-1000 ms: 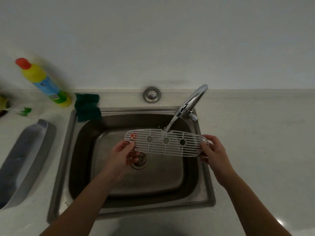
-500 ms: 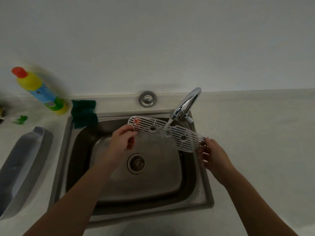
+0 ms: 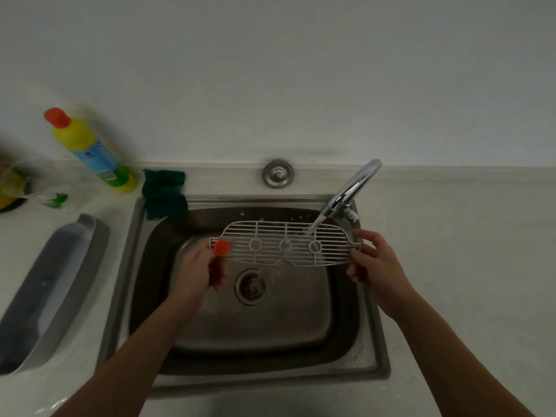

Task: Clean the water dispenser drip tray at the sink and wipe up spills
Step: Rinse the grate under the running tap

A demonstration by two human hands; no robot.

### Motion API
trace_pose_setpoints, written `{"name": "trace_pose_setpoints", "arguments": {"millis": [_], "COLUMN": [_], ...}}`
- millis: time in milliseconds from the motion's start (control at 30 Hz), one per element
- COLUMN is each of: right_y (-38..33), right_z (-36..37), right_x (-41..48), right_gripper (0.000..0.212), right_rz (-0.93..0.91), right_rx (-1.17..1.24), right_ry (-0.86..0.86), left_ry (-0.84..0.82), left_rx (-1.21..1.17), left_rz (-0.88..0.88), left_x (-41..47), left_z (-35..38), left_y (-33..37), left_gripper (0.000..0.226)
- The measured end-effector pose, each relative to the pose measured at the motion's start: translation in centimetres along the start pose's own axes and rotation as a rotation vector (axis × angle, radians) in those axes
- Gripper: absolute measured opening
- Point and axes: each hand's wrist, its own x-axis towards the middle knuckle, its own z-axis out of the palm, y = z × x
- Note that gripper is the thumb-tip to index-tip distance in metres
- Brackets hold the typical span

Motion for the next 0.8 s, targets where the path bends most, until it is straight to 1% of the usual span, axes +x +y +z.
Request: {"name": "trace_pose_setpoints", "arguments": {"millis": [67, 100, 200, 267, 333, 400, 467, 567, 633, 733, 800], "right_y": [-0.3, -0.3, -0.5, -0.5, -0.3, -0.1, 0.0, 0.3, 0.7, 1.6, 2.2], "right_z": [0.6, 0.9, 1.9, 2.3, 2.6, 2.8, 2.9, 2.8, 2.5, 2.0, 1.8], "right_x": [0.4, 0.6, 1.1, 1.5, 1.7, 1.6, 1.3, 0.9, 0.5, 0.0, -0.5], "right_gripper": [0.029, 0.029, 0.023, 0.019, 0.013, 0.024, 0.032, 0.037, 0.038, 0.042, 0.045], "right_rz": [-0.022, -0.016, 0.046, 0.047, -0.021, -0.111, -0.179, -0.206, -0.204, -0.171, -0.138], "right_rx": [-0.030, 0.003, 0.150, 0.164, 0.088, -0.047, -0.164, -0.178, -0.156, -0.078, 0.002], "right_ry": [-0.008, -0.016, -0.023, -0.002, 0.008, 0.017, 0.053, 0.127, 0.140, 0.132, 0.130], "left_ry": [-0.030, -0.045, -0.099, -0.148, -0.169, -0.132, -0.077, -0.014, -0.031, -0.070, -0.105], "left_rx": [0.042, 0.042, -0.091, -0.175, -0.189, -0.103, -0.085, -0.283, -0.417, -0.606, -0.672], "left_rz": [0.046, 0.035, -0.075, -0.119, -0.115, -0.053, -0.017, -0.112, -0.161, -0.207, -0.221], "left_x": [-0.7, -0.9, -1.2, -1.0, -0.9, -0.7, -0.3, 0.4, 0.6, 0.4, -0.1], "left_z": [-1.5, -2.2, -3.7, -4.2, -4.1, -3.4, -2.6, -1.5, -0.8, 0.8, 2.2], "left_y": [-0.9, -1.2, -1.5, -1.0, -0.3, 0.3, 0.5, 1.2, 1.5, 1.3, 0.9], "left_gripper": [0.020, 0.020, 0.038, 0.041, 0.037, 0.030, 0.031, 0.030, 0.028, 0.031, 0.031]}}
